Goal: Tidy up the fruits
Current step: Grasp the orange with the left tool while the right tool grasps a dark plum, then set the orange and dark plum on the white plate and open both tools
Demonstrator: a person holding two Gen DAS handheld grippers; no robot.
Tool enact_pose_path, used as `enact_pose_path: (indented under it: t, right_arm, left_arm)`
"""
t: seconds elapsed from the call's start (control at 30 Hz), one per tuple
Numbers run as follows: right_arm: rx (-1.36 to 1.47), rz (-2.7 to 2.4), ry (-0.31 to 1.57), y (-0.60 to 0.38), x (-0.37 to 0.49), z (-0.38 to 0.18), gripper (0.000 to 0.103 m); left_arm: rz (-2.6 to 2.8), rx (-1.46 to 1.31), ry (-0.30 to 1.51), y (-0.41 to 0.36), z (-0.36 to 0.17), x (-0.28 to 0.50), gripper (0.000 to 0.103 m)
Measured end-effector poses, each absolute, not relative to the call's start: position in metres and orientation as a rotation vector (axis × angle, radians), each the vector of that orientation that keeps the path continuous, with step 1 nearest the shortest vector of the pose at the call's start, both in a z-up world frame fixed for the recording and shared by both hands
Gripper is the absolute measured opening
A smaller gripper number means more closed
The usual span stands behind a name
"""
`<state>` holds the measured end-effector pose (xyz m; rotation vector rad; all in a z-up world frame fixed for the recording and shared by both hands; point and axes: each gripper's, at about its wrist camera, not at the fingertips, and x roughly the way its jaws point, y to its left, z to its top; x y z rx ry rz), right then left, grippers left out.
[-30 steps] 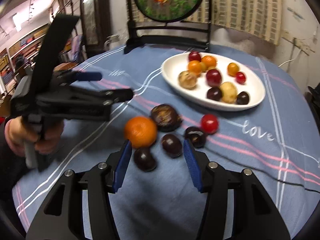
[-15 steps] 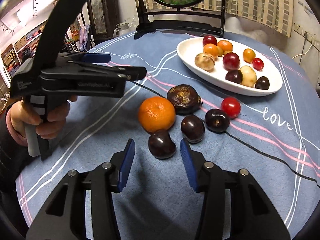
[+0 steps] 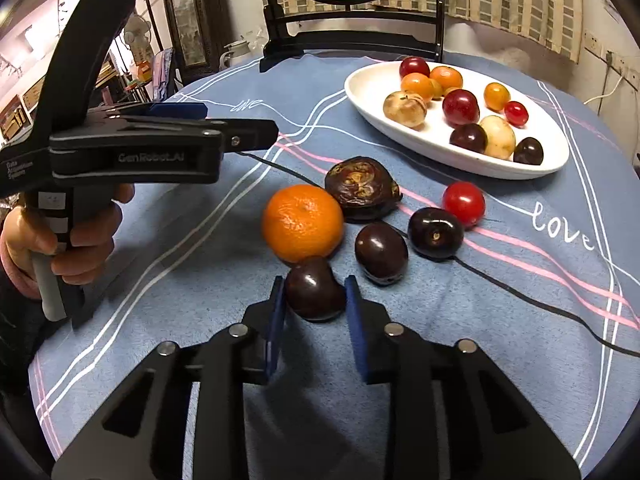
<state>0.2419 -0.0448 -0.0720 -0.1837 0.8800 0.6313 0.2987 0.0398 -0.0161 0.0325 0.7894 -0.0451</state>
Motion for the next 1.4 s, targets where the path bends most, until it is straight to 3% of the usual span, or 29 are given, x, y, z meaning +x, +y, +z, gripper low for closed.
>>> enact_pose_path:
  t: [0.3,0.57,0.67,0.8,0.83,1.2,1.4]
  right_arm:
    - [0.028,0.635,0.783,-0.088,0.243,-0.033,0.029]
    - [0.100,0.570,0.814,-0.109,0.256,-0.036,0.029]
    - [0.094,0.570,0.818,-0.107,0.254,-0.036,0.029]
    - [0.086,0.580,0.822,-0.106,0.254,-0.036,0.029]
    - [0.084,0.584,0.823,-0.105,0.255,-0.037,0.029]
    - [0.080,0.590,0.827,-0.104,0.254,-0.038,0.029]
    - [0.102,0.597,0.825,-0.106,0.254,-0.038,0.029]
  left_arm:
    - [-0.108,0.060,0.790,0.030,-0.016,0.292,0.099]
    - [-0.366,0.136,0.789,-0.009,-0.017,0.268,0.099]
    - [-0.406,0.173,0.788,-0.021,-0.021,0.261,0.091]
    - [-0.442,0.199,0.814,-0.029,-0.031,0.261,0.061]
    - [-0.445,0.203,0.823,-0.030,-0.033,0.263,0.058]
    - [-0.413,0.231,0.826,-0.033,-0.041,0.270,0.046]
    - [-0.413,0.208,0.835,-0.031,-0.040,0.271,0.045]
